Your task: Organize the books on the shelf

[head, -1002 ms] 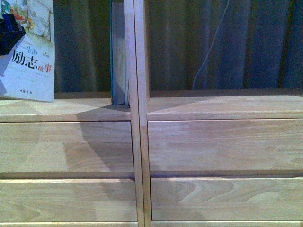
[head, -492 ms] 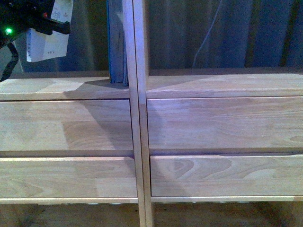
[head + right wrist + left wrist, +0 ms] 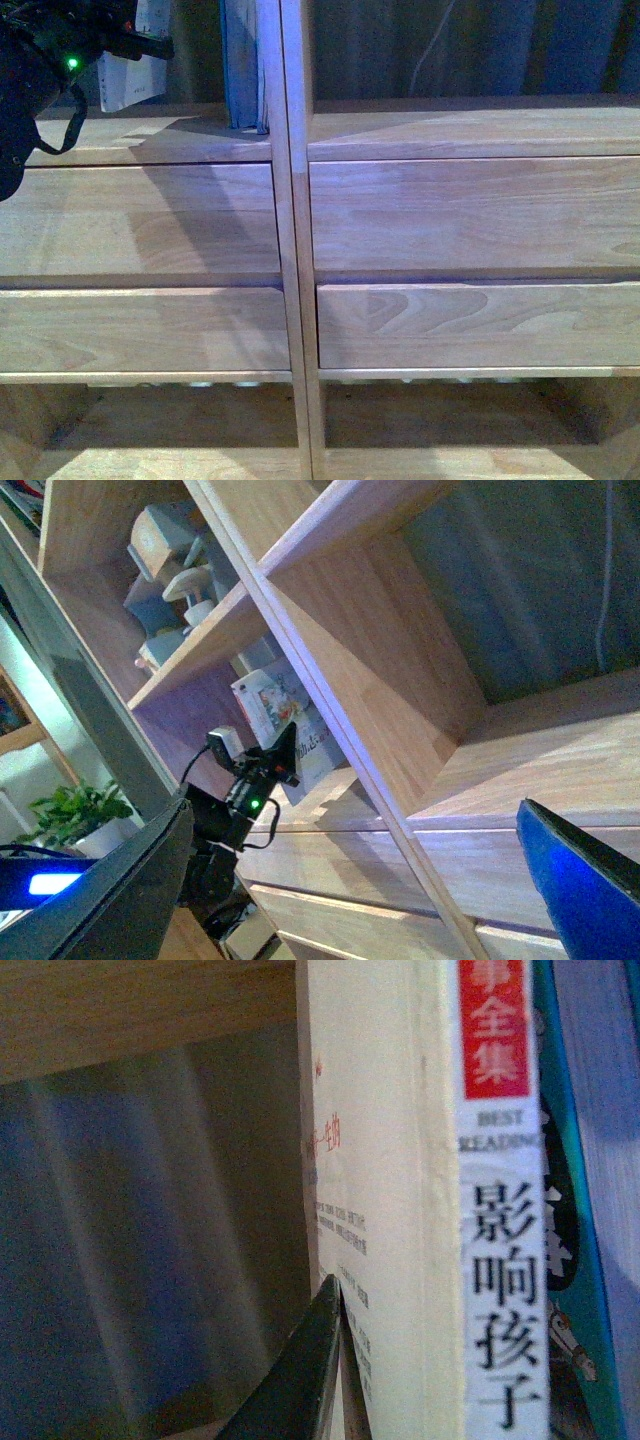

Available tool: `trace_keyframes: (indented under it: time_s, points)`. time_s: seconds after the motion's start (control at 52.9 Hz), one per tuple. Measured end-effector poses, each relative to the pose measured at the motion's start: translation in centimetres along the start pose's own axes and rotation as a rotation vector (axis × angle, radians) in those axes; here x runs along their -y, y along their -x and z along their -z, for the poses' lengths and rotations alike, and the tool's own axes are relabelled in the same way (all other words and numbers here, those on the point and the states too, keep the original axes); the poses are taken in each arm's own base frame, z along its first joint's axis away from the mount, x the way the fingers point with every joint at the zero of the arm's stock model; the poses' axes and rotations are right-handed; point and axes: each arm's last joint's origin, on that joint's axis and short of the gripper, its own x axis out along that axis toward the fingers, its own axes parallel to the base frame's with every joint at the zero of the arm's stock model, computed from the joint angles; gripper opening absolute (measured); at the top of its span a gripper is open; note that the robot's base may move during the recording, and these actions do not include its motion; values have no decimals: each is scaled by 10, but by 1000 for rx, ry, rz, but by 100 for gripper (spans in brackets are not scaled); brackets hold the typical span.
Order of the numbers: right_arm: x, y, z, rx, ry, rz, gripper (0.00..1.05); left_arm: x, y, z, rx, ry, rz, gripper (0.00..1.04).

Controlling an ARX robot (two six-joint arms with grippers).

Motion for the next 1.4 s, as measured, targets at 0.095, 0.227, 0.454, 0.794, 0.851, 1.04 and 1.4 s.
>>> trace_keyframes:
  time_s: [0.095, 0.227, 0.454, 0.794, 0.851, 1.04, 1.4]
  points:
    - [-2, 0, 3, -4, -7, -5, 98, 0, -3, 6, -2, 3, 0, 16]
    - [-4, 0, 7, -7, -17, -8, 98, 1, -8, 14, -8, 6, 8, 16]
    - [-5, 1, 12, -9, -34, 3, 98, 7, -17, 24, -9, 13, 15, 16]
    - [-6, -2, 15, -8, -47, 10, 98, 11, -26, 38, -20, 22, 25, 16]
    - [-6, -3, 16, -11, -51, 10, 98, 12, -27, 41, -26, 24, 35, 16]
    - [-6, -6, 19, -14, -51, 10, 98, 15, -31, 46, -27, 28, 53, 16]
    - [-4, -12, 26, -22, -64, 19, 98, 17, -38, 51, -60, 60, 65, 33]
